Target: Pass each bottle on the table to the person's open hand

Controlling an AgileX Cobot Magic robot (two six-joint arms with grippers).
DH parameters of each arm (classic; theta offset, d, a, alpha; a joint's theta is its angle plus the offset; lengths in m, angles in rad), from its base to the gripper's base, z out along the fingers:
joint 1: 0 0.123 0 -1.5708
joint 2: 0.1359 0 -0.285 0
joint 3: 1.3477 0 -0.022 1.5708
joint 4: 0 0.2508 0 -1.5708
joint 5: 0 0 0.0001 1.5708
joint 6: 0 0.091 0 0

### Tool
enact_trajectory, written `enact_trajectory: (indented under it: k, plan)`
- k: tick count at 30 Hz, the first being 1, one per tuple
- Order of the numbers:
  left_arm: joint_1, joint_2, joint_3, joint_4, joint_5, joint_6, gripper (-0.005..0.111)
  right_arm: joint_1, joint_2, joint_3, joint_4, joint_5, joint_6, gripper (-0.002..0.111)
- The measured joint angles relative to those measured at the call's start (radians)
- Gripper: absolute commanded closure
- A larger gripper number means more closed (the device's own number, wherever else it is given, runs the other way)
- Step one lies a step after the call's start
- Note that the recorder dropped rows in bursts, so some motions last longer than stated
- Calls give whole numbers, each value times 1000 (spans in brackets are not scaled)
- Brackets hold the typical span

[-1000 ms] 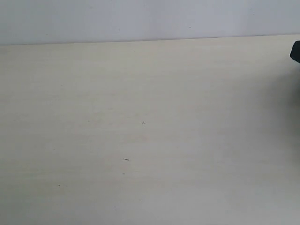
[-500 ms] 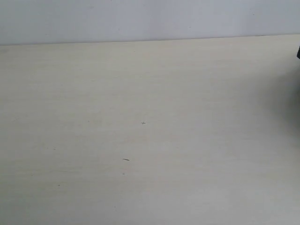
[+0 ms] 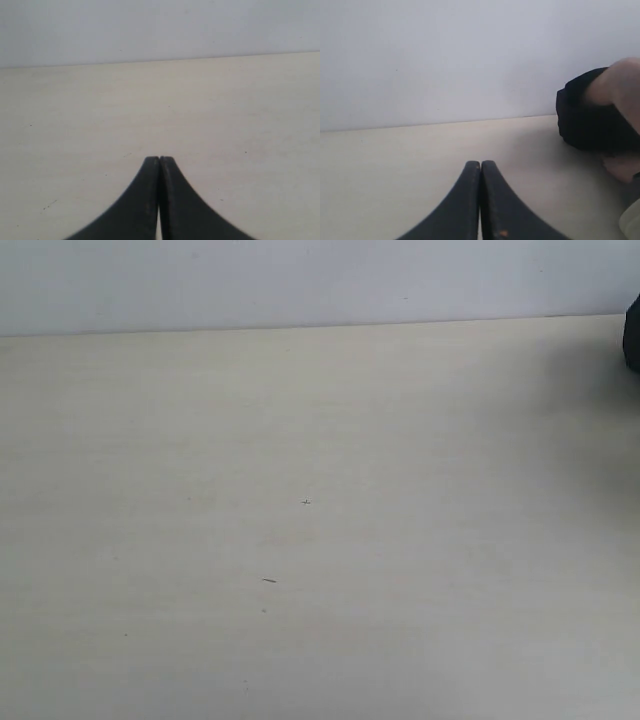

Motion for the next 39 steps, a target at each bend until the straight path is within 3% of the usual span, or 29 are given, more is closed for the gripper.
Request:
enact_trajectory:
  k: [7, 39]
  plan:
    - [0, 0, 0, 0, 0, 0, 104, -80, -130, 34, 0, 13, -4, 108]
    - [0, 0, 0, 0, 0, 0, 104, -82, -136, 34, 2, 22, -4, 108]
